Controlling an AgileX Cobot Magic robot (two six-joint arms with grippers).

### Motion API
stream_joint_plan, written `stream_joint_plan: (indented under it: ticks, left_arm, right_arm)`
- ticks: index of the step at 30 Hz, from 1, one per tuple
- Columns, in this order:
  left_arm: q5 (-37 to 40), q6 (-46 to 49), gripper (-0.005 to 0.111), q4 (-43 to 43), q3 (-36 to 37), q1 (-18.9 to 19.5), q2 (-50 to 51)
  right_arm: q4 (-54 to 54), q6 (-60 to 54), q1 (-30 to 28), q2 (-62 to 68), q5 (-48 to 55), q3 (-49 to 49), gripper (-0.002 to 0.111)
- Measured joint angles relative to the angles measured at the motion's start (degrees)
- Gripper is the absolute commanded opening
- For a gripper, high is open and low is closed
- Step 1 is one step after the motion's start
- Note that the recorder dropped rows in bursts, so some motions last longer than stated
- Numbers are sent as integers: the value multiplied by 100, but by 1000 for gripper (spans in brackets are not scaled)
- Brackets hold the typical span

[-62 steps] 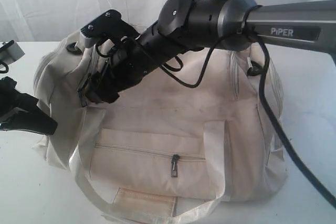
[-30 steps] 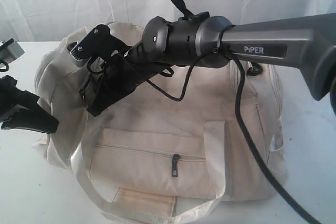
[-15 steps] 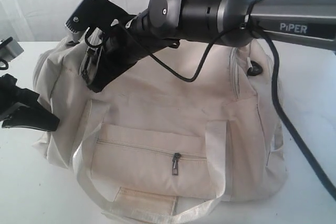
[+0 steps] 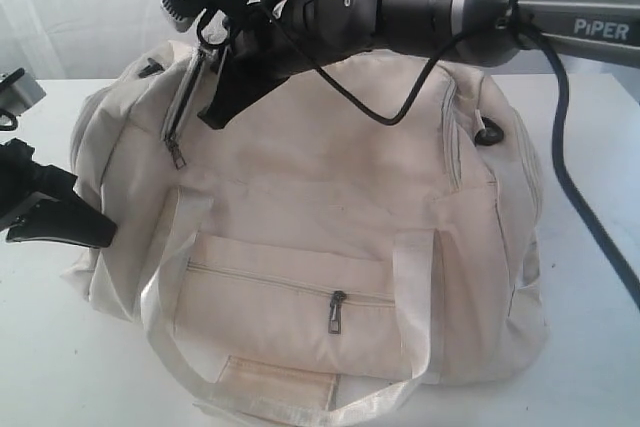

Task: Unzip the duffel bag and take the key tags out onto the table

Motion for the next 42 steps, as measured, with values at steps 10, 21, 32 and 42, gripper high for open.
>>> stream_joint_plan:
  ticks: [10, 21, 32, 42]
  left_arm:
    - [2, 0, 0, 4, 9, 0, -9]
    - [154, 0, 0, 24, 9, 0, -22]
    - [453, 0, 27, 108, -291, 0, -11]
    - [1092, 69, 56, -211, -1422, -2, -33]
  right_arm:
    - [0, 0, -253, 0, -399, 11, 0]
    - [0, 23, -362, -12, -216, 11, 0]
    - [45, 34, -367, -12, 245, 11, 0]
    - [58, 34, -273, -20, 570, 1, 0]
